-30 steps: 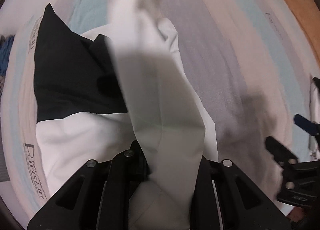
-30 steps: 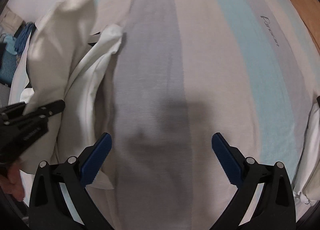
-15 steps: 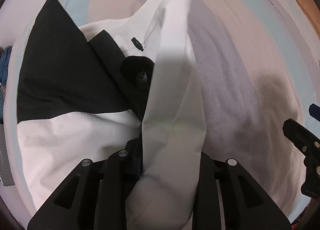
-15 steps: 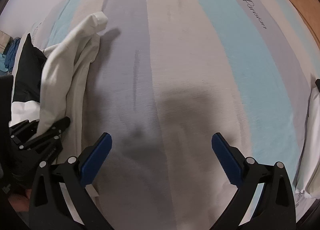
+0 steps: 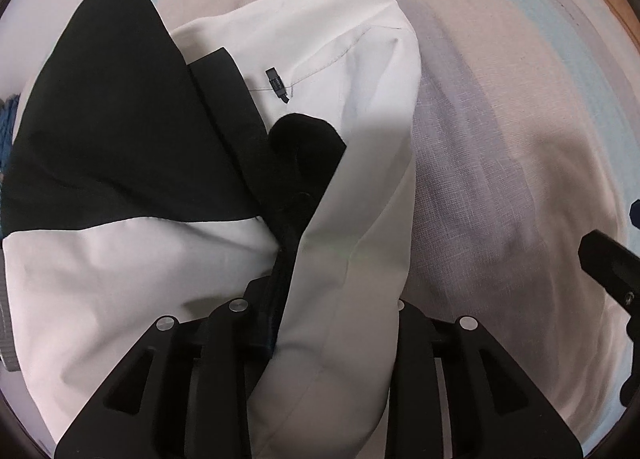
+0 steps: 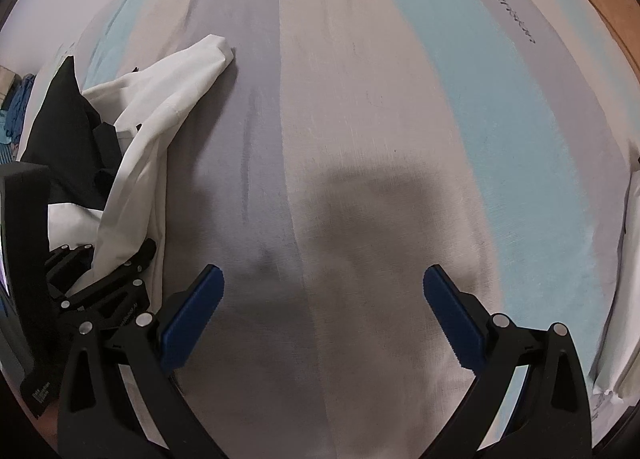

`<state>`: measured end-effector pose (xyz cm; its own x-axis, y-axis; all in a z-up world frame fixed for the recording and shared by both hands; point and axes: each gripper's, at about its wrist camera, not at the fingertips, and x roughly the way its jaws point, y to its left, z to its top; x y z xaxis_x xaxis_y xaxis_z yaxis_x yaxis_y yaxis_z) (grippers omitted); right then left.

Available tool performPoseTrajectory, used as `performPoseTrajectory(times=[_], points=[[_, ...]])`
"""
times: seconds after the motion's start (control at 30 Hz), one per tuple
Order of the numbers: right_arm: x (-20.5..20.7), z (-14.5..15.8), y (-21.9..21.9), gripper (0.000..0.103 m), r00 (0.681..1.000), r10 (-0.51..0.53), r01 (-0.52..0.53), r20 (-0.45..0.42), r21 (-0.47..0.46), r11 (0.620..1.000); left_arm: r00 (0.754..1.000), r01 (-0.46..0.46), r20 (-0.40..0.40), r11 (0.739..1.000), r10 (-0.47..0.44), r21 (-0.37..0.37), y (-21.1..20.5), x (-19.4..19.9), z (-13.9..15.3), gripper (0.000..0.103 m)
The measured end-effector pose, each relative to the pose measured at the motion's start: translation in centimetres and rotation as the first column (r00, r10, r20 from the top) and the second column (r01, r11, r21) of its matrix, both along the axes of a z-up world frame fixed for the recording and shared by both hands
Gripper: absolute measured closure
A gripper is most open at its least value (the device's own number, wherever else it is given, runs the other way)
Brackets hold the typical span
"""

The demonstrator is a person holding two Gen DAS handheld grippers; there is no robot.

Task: Fold large clothes
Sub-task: 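Lift the white fold with the left gripper and flip it over the bundle, then release the fold from the left gripper and move both grippers to the bundle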

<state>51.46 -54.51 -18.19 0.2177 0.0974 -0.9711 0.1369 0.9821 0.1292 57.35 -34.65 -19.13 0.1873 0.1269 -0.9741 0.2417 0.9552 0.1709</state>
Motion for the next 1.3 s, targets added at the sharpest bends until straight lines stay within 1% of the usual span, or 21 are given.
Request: performPoseTrajectory(times=[0.23,0.33,0.37,0.4,0.47,0.57,0.63,0.67,0.73,0.77,0.83,0.9,0.97,1.0,1.03,1.1,1.17,1.23,1.3], points=[[-0.5,-0.6,-0.3,0.008,1.000,-0.030,0.030,-0.008,0.010,0.999,1.000,-0.001,0.006,1.000,0.001,-0.003,1.9,0.5,-0.1,0.076],[-0.9,-0.7,-0.4,0.008,0.999,-0.036,0.037,-0.010,0.013,0.999,1.000,-0.007,0.004,1.000,0.007,-0.010,2.1,0.5,0.3,0.073],[-1.0,-0.6,-0.4,0.008,0.999,-0.036,0.036,-0.010,0.013,0.999,1.000,-0.003,0.001,1.000,0.003,-0.008,1.3,0.8,0.1,0.072],[-1.2,-0.6,-0.3,0.008,0.999,-0.031,0.031,-0.009,0.014,0.999,1.000,-0.003,-0.006,1.000,0.003,-0.017,1.2,0.8,0.2,0.069],[-1.4,-0.4,-0.1,0.008,1.000,-0.023,0.023,-0.006,0.009,1.000,1.000,-0.005,-0.020,1.000,0.005,-0.026,1.5,1.0,0.4,0.067],[-1.9,-0.1,0.0,0.008,1.000,-0.024,0.024,-0.004,0.007,1.000,0.999,-0.006,-0.043,0.999,0.004,-0.046,1.2,1.2,0.9,0.057],[-2.3,0.1,-0.1,0.008,0.999,-0.034,0.034,-0.004,0.009,0.999,0.999,0.000,-0.049,0.999,-0.003,-0.049,1.0,1.0,1.6,0.053],[-2.6,0.2,-0.2,0.008,0.999,-0.035,0.035,-0.003,0.010,0.999,0.999,-0.003,-0.054,0.998,0.000,-0.065,1.0,0.9,2.2,0.049],[-2.9,0.4,-0.3,0.008,0.999,-0.034,0.034,-0.003,0.003,0.999,0.998,-0.014,-0.056,0.997,0.009,-0.080,1.1,0.8,2.8,0.046],[-3.1,0.6,-0.6,0.008,0.999,-0.034,0.034,-0.004,0.001,0.999,0.998,-0.014,-0.055,0.996,0.010,-0.091,1.0,0.7,3.3,0.042],[-3.3,0.5,-0.8,0.007,0.999,-0.036,0.036,-0.007,-0.005,0.999,0.998,-0.007,-0.056,0.995,0.001,-0.098,0.8,0.2,4.0,0.040],[-3.7,0.5,-1.0,0.007,0.999,-0.036,0.035,-0.007,-0.016,0.999,0.999,0.000,-0.051,0.995,-0.005,-0.101,0.6,0.0,4.5,0.036],[-3.8,0.5,-1.4,0.007,0.999,-0.040,0.040,-0.010,-0.018,0.999,0.999,0.001,-0.047,0.994,-0.006,-0.112,0.5,-0.1,4.9,0.033],[-3.9,0.6,-1.6,0.007,0.999,-0.046,0.046,-0.009,-0.018,0.999,0.999,0.002,-0.042,0.993,-0.007,-0.118,0.5,-0.1,5.2,0.029],[-3.9,0.7,-1.8,0.007,0.999,-0.052,0.052,-0.009,-0.020,0.998,0.999,0.007,-0.036,0.992,-0.011,-0.127,0.5,-0.4,5.7,0.028],[-4.0,0.8,-2.1,0.007,0.998,-0.059,0.059,-0.007,-0.030,0.998,1.000,0.021,-0.020,0.991,-0.024,-0.131,0.3,-1.1,6.8,0.019],[-4.1,1.2,-2.6,0.007,0.997,-0.074,0.074,0.002,-0.037,0.997,0.999,0.043,-0.009,0.987,-0.045,-0.155,-0.2,-1.8,7.5,0.015],[-4.2,1.5,-3.1,0.007,0.995,-0.095,0.095,0.003,-0.024,0.995,0.998,0.058,0.010,0.987,-0.057,-0.152,-0.6,-2.4,8.4,0.015],[-4.2,1.8,-3.5,0.007,0.994,-0.106,0.106,0.004,-0.020,0.994,0.997,0.070,0.027,0.984,-0.066,-0.164,-0.6,-2.9,9.2,0.008]])
